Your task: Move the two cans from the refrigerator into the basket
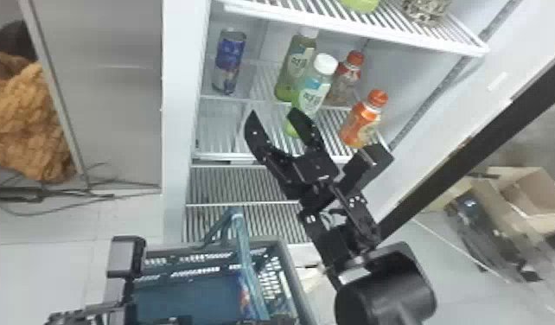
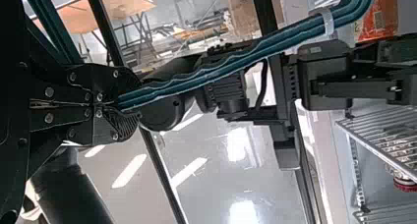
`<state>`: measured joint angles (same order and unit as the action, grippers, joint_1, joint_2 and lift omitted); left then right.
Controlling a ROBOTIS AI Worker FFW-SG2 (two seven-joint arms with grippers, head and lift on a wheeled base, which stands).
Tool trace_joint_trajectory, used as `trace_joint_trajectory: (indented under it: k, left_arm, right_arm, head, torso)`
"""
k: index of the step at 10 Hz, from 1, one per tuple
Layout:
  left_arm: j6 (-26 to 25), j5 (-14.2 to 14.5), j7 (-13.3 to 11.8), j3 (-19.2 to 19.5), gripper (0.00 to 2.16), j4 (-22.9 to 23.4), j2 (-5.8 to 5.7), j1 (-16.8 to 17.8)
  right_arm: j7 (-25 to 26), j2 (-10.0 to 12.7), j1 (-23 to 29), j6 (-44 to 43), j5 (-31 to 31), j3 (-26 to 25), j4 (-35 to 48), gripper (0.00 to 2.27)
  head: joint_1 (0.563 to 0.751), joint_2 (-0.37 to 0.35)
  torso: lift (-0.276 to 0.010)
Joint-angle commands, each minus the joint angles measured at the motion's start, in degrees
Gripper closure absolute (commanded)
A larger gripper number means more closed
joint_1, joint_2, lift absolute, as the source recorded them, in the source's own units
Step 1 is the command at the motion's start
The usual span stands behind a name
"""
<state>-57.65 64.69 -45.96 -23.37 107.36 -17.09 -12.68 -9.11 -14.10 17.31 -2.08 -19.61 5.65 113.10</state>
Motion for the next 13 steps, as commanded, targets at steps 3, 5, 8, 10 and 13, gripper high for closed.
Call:
trace_joint_trajectory:
  k: [3,5,8,10,13]
  left_arm:
    - [0.0,0.0,0.1,-0.2,1.19,-0.1,0.04,0.2]
    - [0.0,0.1,0.2,-0.3,1.19,-0.4,0.04,0.5]
    - [0.1,0.1,0.2,-0.4,1.19,-0.4,0.04,0.6]
    - [0.3,0.2,0.3,-0.4,1.19,-0.6,0.04,0.7]
    - [0.4,0.4,0.3,-0.5,1.19,-0.6,0.04,0.9]
  right_arm:
    - [0.5,-0.6,-5.6,-2.1,0.0,3.0,-5.7,0.28]
    - [1.0,-0.7,-9.6,-4.3,0.1,5.1,-10.7,0.27]
    - [1.7,-0.9,-14.2,-5.0,0.2,7.0,-15.4,0.21]
    - [2.2,-1.0,-16.3,-5.2,0.5,7.6,-17.1,0.07]
    - [3.1,-1.2,-19.4,-5.5,0.6,9.3,-20.9,0.06]
  head:
    - [0.695,-0.350]
    - [0.695,-0.350]
    - [0.695,-0.350]
    - [0.695,-0.350]
    - [0.695,-0.339]
  torso:
    - [-0.276]
    - [-0.276]
    - [-0.276]
    - [-0.276]
    - [-0.276]
